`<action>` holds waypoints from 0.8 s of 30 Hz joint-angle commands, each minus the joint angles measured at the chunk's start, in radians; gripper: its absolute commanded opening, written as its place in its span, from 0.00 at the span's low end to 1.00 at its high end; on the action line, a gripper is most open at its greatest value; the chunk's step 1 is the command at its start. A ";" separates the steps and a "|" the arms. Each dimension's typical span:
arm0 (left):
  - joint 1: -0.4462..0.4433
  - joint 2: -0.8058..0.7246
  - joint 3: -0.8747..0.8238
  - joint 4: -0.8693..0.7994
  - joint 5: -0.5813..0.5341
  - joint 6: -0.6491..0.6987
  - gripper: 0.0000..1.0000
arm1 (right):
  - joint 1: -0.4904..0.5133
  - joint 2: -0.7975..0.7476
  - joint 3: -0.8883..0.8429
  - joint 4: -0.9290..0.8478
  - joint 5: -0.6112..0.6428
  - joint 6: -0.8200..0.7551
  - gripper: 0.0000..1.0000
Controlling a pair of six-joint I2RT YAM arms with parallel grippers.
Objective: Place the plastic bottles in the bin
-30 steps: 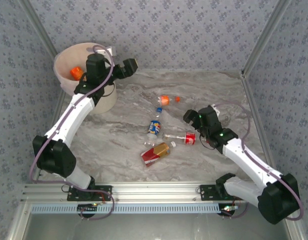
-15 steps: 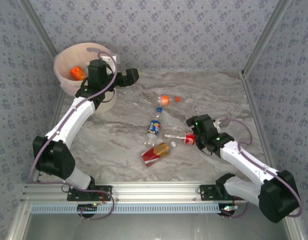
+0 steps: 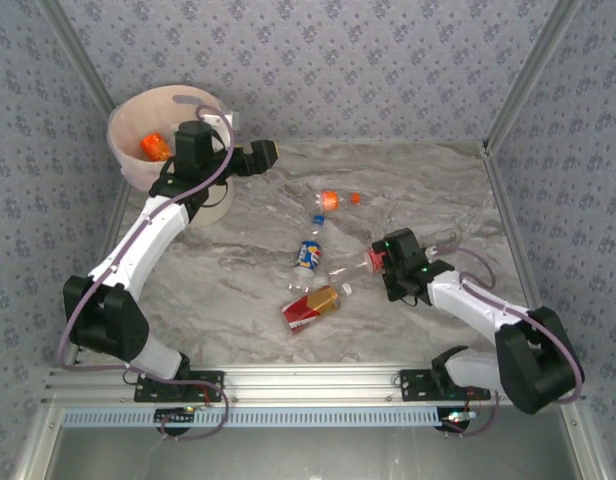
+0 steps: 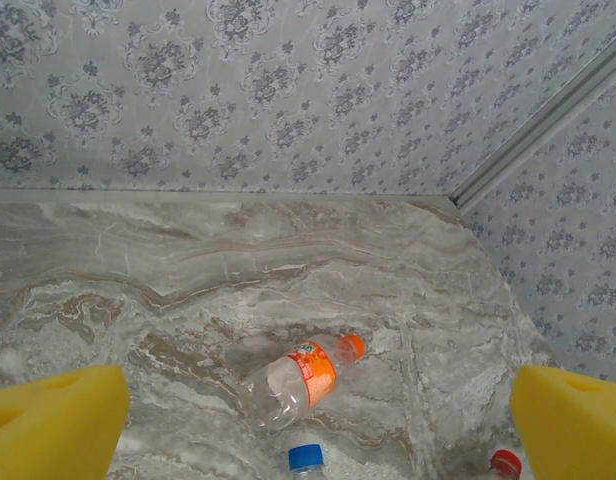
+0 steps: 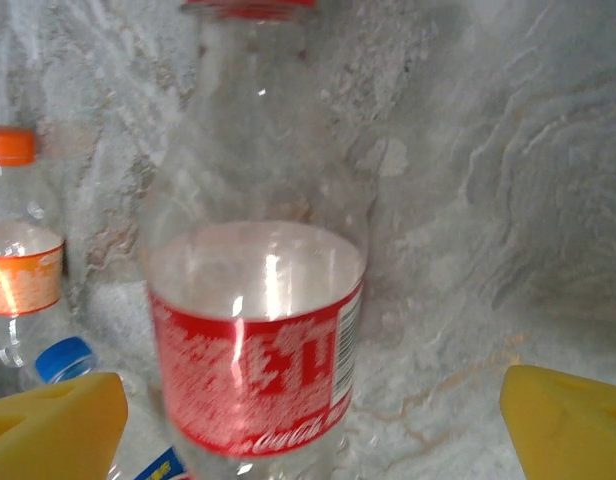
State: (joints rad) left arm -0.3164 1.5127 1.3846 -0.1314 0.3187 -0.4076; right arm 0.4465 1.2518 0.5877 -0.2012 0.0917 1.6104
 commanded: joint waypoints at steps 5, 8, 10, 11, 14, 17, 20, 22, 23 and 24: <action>-0.001 -0.003 0.000 -0.008 0.014 0.023 0.98 | -0.054 0.135 0.113 -0.063 -0.062 -0.155 0.98; -0.001 0.000 -0.004 -0.011 0.013 0.027 0.98 | -0.076 0.199 0.191 -0.130 -0.067 -0.254 0.97; -0.001 0.005 -0.005 -0.014 0.013 0.030 0.98 | -0.080 0.251 0.256 -0.189 -0.061 -0.321 0.96; -0.001 0.006 -0.006 -0.017 0.013 0.031 0.98 | -0.080 0.277 0.286 -0.214 -0.060 -0.350 0.95; -0.001 0.011 -0.007 -0.021 0.010 0.035 0.98 | -0.081 0.352 0.344 -0.238 -0.079 -0.398 0.92; -0.001 0.015 -0.006 -0.026 0.006 0.038 0.98 | -0.081 0.412 0.385 -0.231 -0.084 -0.429 0.88; -0.001 0.018 -0.004 -0.032 0.006 0.041 0.98 | -0.083 0.452 0.414 -0.218 -0.082 -0.452 0.85; -0.001 0.018 -0.004 -0.035 0.007 0.044 0.98 | -0.083 0.462 0.416 -0.196 -0.078 -0.455 0.82; -0.001 0.017 -0.004 -0.039 0.006 0.045 0.98 | -0.084 0.459 0.410 -0.179 -0.076 -0.457 0.79; -0.001 0.018 -0.004 -0.039 0.005 0.046 0.98 | -0.084 0.456 0.405 -0.161 -0.071 -0.457 0.77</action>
State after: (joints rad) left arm -0.3164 1.5261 1.3846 -0.1616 0.3183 -0.3843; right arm 0.3683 1.7000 0.9791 -0.3779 0.0109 1.1866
